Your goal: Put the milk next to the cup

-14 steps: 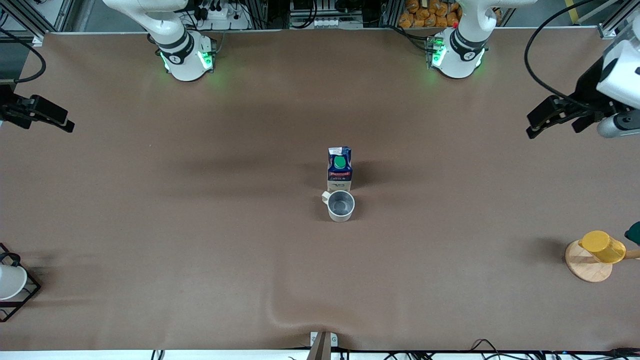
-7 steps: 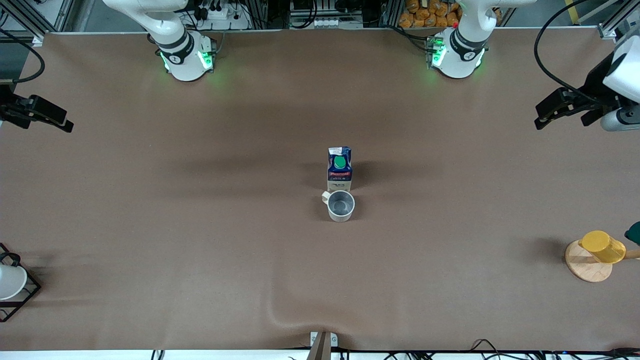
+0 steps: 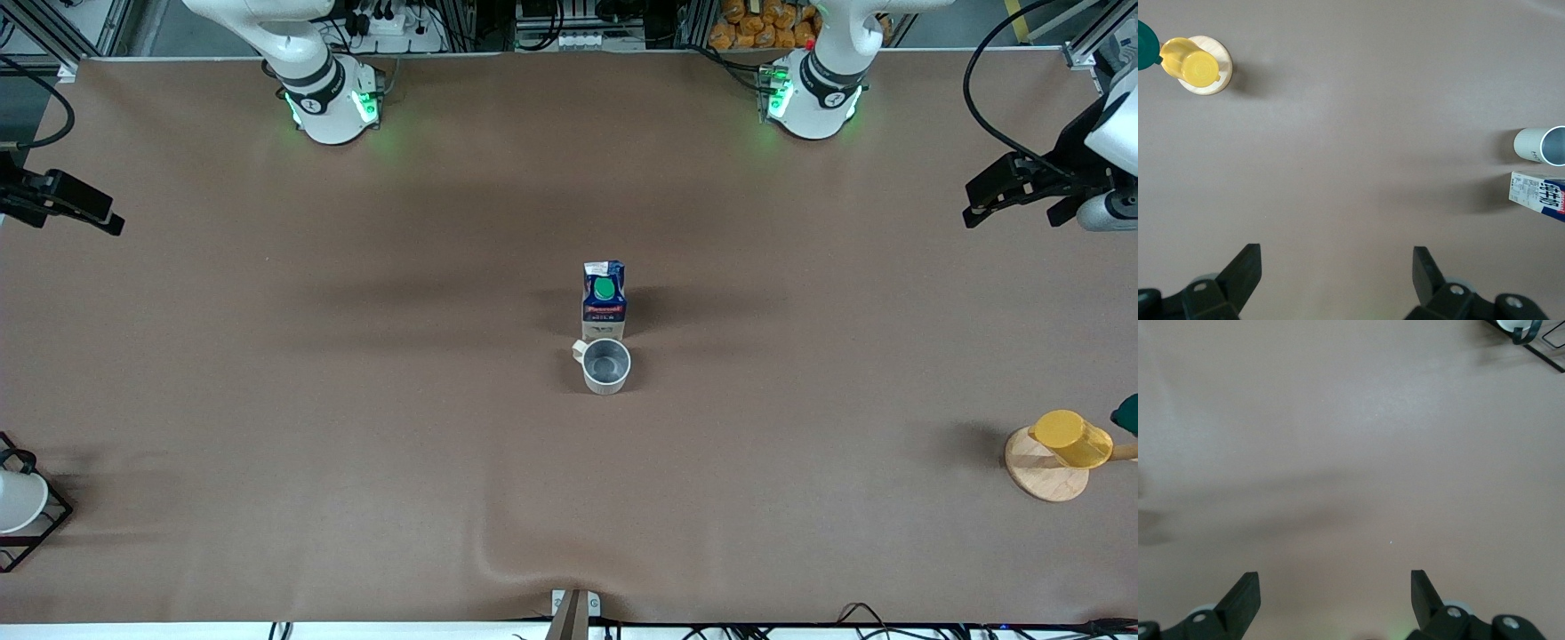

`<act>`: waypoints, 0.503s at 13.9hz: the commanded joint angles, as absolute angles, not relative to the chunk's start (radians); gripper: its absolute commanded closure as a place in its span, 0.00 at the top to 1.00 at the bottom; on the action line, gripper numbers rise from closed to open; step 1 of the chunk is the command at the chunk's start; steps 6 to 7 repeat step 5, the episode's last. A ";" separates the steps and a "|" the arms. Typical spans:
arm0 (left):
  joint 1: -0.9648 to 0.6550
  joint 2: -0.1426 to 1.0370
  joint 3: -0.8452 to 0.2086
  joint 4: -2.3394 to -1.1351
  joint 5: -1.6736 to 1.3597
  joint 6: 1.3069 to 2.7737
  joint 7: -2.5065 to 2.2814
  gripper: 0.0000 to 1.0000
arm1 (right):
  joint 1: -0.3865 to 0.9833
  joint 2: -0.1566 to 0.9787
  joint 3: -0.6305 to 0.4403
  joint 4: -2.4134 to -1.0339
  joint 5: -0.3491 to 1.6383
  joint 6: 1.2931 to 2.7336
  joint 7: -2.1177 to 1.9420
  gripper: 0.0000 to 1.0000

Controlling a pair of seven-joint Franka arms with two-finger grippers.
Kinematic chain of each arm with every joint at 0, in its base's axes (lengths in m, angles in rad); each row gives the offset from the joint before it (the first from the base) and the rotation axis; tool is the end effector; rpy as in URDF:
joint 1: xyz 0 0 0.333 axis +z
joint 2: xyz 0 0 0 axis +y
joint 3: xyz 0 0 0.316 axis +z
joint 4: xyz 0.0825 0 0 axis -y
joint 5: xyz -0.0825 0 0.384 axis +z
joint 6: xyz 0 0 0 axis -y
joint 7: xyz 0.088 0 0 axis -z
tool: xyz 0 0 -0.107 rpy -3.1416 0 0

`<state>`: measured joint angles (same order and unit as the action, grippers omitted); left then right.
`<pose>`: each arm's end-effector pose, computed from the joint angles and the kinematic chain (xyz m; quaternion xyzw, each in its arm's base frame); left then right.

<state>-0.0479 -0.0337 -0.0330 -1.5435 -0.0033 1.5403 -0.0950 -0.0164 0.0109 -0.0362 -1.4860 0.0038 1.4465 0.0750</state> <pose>0.5395 -0.0444 0.6531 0.9999 0.0070 0.0151 0.0024 0.5446 -0.0281 0.6474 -0.9977 0.0636 0.0252 0.0014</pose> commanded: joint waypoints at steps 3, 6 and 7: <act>-0.051 -0.057 -0.029 -1.557 -0.011 1.514 -0.060 1.00 | -0.023 0.011 -0.018 -1.471 -0.032 1.431 0.075 1.00; -0.051 -0.057 -0.029 -1.559 -0.011 1.514 -0.060 1.00 | -0.021 0.011 -0.018 -1.471 -0.034 1.431 0.075 1.00; -0.051 -0.057 -0.029 -1.559 -0.011 1.514 -0.060 1.00 | -0.021 0.011 -0.018 -1.471 -0.034 1.431 0.075 1.00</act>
